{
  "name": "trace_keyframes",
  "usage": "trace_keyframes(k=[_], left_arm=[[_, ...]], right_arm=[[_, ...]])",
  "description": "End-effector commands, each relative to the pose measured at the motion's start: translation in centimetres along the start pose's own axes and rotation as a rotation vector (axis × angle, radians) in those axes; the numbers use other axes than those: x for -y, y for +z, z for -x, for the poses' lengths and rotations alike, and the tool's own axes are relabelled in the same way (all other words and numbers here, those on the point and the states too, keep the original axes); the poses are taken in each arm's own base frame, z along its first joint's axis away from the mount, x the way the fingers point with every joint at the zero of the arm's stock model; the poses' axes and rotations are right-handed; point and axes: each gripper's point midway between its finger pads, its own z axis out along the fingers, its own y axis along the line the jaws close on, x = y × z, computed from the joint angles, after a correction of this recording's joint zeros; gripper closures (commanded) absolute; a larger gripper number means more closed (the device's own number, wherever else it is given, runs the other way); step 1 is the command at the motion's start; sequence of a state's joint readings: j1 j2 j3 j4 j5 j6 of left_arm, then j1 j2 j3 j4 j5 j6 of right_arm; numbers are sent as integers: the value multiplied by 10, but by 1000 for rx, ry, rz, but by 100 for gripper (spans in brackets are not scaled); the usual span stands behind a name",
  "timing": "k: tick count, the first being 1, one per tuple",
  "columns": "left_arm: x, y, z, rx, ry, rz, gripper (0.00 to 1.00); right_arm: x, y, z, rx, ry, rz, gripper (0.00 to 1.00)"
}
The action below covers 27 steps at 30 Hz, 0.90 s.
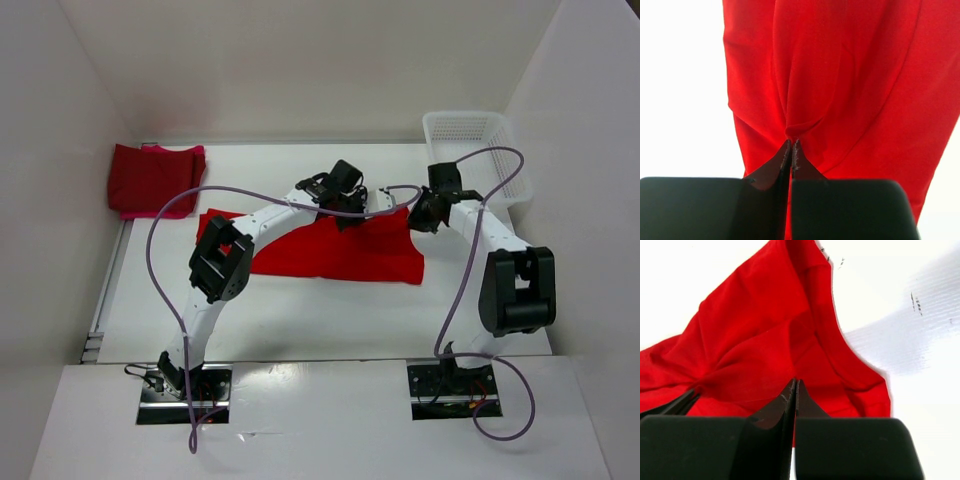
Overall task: Fold and stack the t-shirts
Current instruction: Fold the other side of the tshirt into a rectangle
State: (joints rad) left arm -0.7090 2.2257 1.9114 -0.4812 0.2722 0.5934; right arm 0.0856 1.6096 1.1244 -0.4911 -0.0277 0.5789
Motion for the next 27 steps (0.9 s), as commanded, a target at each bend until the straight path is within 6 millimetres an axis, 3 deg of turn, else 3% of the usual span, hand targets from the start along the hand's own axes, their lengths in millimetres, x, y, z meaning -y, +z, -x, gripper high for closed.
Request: trace_keyframes(k=[1, 6, 7, 13, 19, 25, 26, 27], left_arm=[[7, -13, 14, 37, -26, -52, 100], [19, -18, 10, 24, 7, -114, 100], [30, -14, 2, 0, 13, -142, 100], [47, -16, -13, -30, 47, -213, 100], [68, -9, -24, -59, 71, -259, 100], [75, -8, -26, -70, 81, -276, 100], [75, -8, -26, -70, 81, -276, 97], [76, -8, -27, -76, 77, -282, 90]], right_arm=[[4, -13, -3, 10, -4, -21, 100], [3, -32, -18, -14, 0, -14, 100], [3, -35, -19, -15, 9, -15, 100], [26, -40, -75, -140, 11, -72, 100], [27, -35, -105, -227, -15, -140, 100], [31, -37, -106, -239, -17, -168, 100], [32, -34, -108, -255, -18, -183, 100], [36, -34, -108, -263, -21, -206, 93]])
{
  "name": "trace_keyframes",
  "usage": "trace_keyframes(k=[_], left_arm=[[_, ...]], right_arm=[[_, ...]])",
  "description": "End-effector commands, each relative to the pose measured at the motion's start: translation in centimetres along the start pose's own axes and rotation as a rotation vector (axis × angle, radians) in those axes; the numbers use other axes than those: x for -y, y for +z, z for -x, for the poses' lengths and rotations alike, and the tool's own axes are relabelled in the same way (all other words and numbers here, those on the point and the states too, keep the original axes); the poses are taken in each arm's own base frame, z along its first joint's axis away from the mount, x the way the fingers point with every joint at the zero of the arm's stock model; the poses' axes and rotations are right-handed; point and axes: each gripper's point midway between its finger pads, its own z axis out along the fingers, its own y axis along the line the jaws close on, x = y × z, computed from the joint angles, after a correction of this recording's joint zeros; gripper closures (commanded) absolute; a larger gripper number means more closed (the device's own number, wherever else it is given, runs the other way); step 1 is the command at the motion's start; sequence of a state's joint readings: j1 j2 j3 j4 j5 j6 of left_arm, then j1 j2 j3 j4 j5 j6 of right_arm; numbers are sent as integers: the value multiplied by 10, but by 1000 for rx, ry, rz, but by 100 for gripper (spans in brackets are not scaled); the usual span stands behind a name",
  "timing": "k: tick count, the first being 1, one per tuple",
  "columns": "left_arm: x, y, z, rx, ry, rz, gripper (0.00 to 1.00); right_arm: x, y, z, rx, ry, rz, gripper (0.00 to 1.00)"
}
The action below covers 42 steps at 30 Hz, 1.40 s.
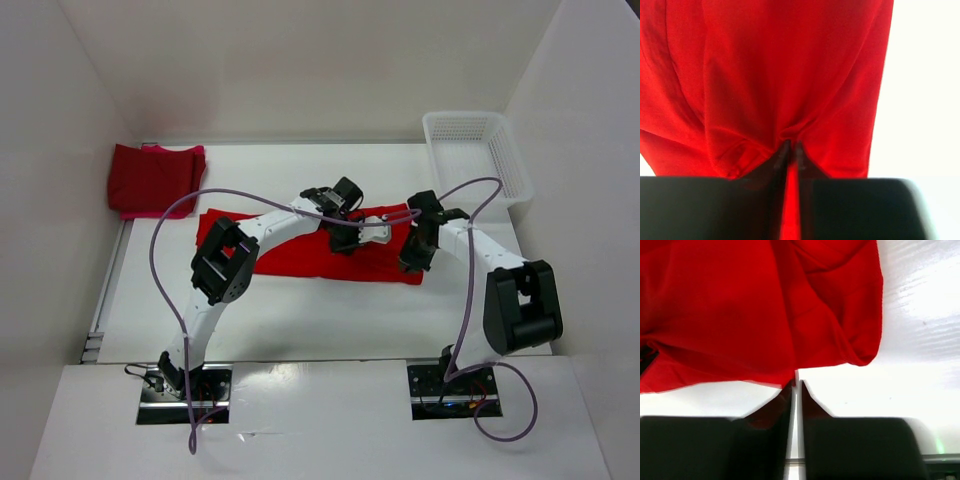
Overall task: Fold and stack the t-shirts
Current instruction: Fold the other side of the tshirt into a rectangle
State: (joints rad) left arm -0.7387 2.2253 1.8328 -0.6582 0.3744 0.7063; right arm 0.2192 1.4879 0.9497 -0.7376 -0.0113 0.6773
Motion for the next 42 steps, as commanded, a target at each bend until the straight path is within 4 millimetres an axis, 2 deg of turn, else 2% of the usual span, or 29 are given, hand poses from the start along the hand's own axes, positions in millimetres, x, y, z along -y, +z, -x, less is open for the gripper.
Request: trace_keyframes(k=[1, 2, 3, 4, 5, 6, 7, 8, 10, 11, 13, 14, 15, 16, 18, 20, 21, 22, 23, 24, 28, 35, 38, 41, 42], left_arm=[[9, -11, 11, 27, 35, -26, 77], [10, -17, 13, 26, 34, -28, 60], [12, -20, 20, 43, 24, -39, 51], [14, -22, 22, 50, 11, -50, 44], [6, -36, 23, 71, -21, -35, 41], [7, -43, 27, 108, -59, -52, 38], [1, -58, 37, 147, -68, -35, 37], [-9, -71, 36, 170, -92, -14, 34], [-17, -89, 37, 191, -127, 20, 33], [-26, -96, 36, 203, -147, 44, 31], [-45, -105, 39, 218, -170, 127, 26], [-48, -102, 36, 213, -177, 146, 26], [-53, -103, 38, 220, -178, 167, 26], [-58, -94, 37, 226, -194, 169, 26], [-67, -87, 46, 265, -201, 171, 26], [-70, -80, 52, 293, -234, 148, 26], [-72, -66, 48, 289, -251, 124, 26], [-77, -67, 55, 303, -243, 122, 26], [-73, -60, 58, 293, -233, 107, 26], [-66, -43, 50, 258, -251, 69, 26], [-68, -28, 33, 215, -249, 84, 26], [-82, -17, 6, 127, -247, 180, 26], [-84, -13, 3, 122, -257, 187, 26], [-86, -6, 1, 121, -258, 186, 26], [-87, -6, 1, 121, -258, 186, 29]], right_arm=[[6, -1, 2, -17, 3, -67, 75], [8, -1, 3, -21, -8, -84, 58], [4, -3, 7, -11, -8, -75, 40], [7, -3, 9, 0, -8, -88, 38], [1, -15, 21, 58, -7, -66, 36], [1, -19, 24, 80, -6, -65, 36], [-6, -26, 33, 114, -4, -36, 36], [-15, -34, 45, 163, -1, -9, 36], [-25, -40, 57, 204, 1, 26, 36], [-34, -42, 70, 242, 4, 47, 36], [-38, -30, 78, 244, -18, 32, 37], [-45, -27, 86, 258, -17, 43, 37], [-44, -13, 87, 233, -29, 21, 37], [-49, -10, 92, 232, -30, 20, 37], [-45, 7, 92, 211, -40, -17, 37], [-48, 12, 95, 211, -40, -17, 37], [-48, 19, 96, 206, -40, -21, 37], [-48, 22, 99, 205, -31, -11, 37], [-47, 25, 98, 197, -32, -18, 36], [-46, 33, 97, 176, -24, -14, 36], [-45, 42, 92, 138, -16, -2, 34], [-38, 54, 93, 131, -8, -24, 31], [-42, 50, 103, 157, -7, -8, 31], [-40, 56, 105, 152, -16, -23, 31], [-40, 56, 105, 152, -16, -23, 31]])
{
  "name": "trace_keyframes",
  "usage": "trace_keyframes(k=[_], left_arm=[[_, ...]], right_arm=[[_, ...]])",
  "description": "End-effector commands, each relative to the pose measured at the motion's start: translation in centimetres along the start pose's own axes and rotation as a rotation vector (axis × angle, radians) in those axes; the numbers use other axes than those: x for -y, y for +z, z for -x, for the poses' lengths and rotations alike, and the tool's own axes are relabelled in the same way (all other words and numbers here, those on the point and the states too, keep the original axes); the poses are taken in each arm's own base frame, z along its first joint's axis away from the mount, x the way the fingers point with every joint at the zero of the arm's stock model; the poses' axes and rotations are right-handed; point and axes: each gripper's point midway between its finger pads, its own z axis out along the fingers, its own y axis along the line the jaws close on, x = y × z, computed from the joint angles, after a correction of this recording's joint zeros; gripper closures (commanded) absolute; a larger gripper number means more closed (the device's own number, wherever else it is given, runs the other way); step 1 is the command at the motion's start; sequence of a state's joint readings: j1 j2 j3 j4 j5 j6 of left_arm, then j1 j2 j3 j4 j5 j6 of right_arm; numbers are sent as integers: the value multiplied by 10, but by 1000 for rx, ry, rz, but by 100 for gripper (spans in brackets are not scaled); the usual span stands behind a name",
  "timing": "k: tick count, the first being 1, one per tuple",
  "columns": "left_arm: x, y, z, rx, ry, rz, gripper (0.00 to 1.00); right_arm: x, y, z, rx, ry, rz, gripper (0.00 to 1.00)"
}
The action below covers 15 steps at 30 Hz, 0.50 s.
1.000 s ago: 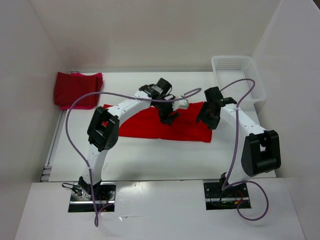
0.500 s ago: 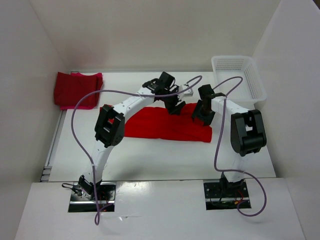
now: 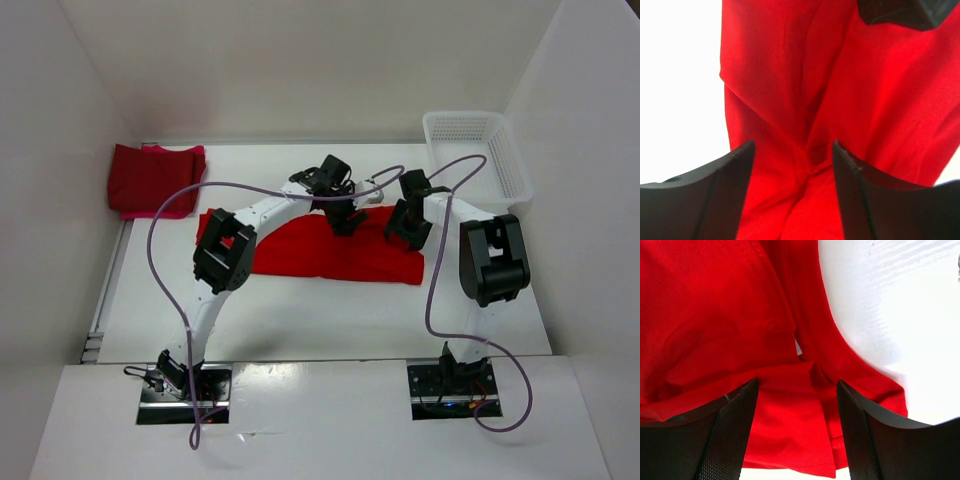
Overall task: Fold and stack the t-shirts
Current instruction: Fold the other side of the tshirt into a rectangle
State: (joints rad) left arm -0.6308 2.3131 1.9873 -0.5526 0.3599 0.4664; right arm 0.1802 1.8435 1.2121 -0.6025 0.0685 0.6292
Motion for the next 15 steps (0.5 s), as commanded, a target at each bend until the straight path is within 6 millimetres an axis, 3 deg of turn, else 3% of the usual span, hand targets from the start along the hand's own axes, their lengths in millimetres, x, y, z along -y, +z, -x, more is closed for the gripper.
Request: trace_keyframes(k=[1, 4, 7, 11, 14, 15], left_arm=[[-5, 13, -4, -5, -8, 0, 31], [0, 15, -10, -26, -2, -30, 43], [11, 14, -13, -21, -4, -81, 45], [9, 14, -15, -29, -4, -68, 43], [7, 21, -21, -45, -9, -65, 56], [5, 19, -16, -35, -3, -59, 68]], right_arm=[[-8, 5, 20, 52, -5, 13, 32], [-10, 8, 19, 44, -6, 23, 35], [-11, 5, 21, 52, -5, 28, 40], [-11, 5, 21, 52, -5, 28, 52], [-10, 3, 23, 57, -14, 21, 68], [-9, 2, 25, 63, -14, 11, 74]])
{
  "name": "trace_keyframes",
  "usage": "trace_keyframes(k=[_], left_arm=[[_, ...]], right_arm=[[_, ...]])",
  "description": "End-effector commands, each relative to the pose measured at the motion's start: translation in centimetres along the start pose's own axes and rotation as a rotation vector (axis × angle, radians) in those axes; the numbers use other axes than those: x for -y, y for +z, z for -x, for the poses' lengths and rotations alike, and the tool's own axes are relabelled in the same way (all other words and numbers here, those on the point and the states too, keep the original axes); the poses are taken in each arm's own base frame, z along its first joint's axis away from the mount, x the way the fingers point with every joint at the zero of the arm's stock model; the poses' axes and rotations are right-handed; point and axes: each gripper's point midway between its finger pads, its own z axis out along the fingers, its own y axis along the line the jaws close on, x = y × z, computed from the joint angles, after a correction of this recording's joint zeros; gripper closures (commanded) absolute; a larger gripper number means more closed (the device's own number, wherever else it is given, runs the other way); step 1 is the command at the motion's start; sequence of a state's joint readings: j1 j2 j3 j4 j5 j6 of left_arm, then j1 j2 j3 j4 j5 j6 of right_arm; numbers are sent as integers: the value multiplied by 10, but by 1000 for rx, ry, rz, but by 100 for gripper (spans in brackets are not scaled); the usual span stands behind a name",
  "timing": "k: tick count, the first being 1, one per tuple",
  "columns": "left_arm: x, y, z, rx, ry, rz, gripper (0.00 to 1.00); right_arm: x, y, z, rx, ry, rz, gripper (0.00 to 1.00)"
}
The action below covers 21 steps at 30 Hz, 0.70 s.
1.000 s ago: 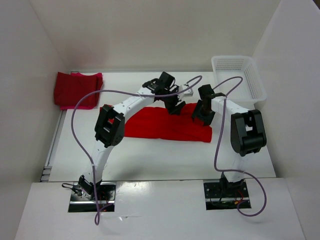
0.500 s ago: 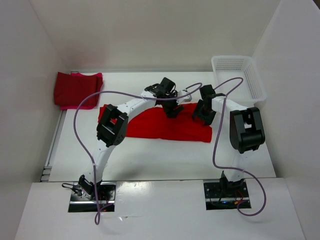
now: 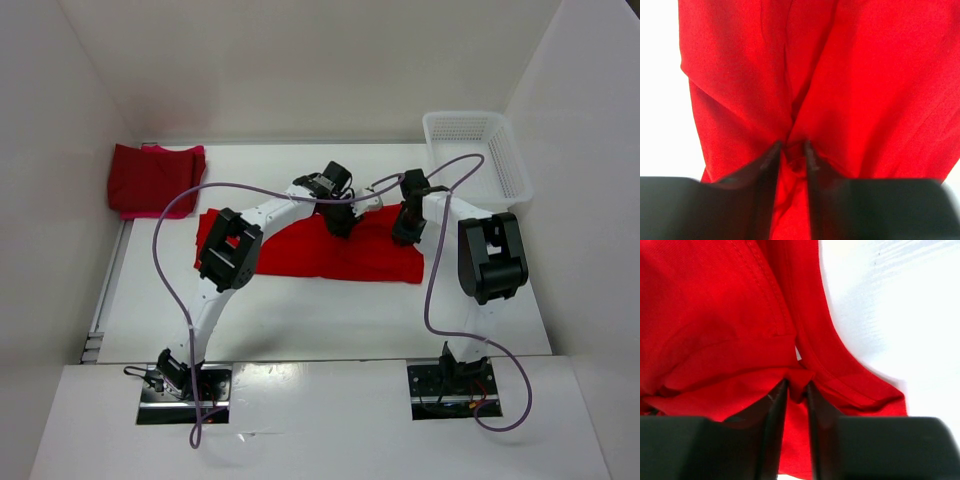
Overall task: Fold and stack the t-shirts
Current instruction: Fold the other side of the tshirt into a rectangle
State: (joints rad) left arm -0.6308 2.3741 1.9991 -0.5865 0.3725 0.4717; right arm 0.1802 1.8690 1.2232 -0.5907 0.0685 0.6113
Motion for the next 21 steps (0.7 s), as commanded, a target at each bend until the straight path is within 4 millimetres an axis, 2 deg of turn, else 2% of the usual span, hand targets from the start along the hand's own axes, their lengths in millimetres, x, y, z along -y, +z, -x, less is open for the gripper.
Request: trace_keyframes(k=[1, 4, 6, 9, 11, 16, 21], left_arm=[[-3, -1, 9, 24, 24, -8, 73], [-2, -5, 13, 31, 17, -4, 90], [-6, -17, 29, 72, 39, 22, 94], [-5, -25, 37, 102, 43, 29, 94], [-5, -30, 41, 111, 47, 34, 95], [-6, -31, 45, 118, 40, 38, 96], [-6, -45, 56, 136, 41, 48, 96]], right_arm=[[-6, -5, 25, 71, 5, 4, 77], [-4, -17, 32, 104, 7, -12, 83], [-4, -27, 38, 129, 1, -11, 87], [-4, -40, 43, 159, 5, -3, 93], [-4, -40, 43, 159, -4, -3, 98], [-9, -50, 48, 167, -3, 14, 98], [-11, -58, 59, 204, -7, 14, 100]])
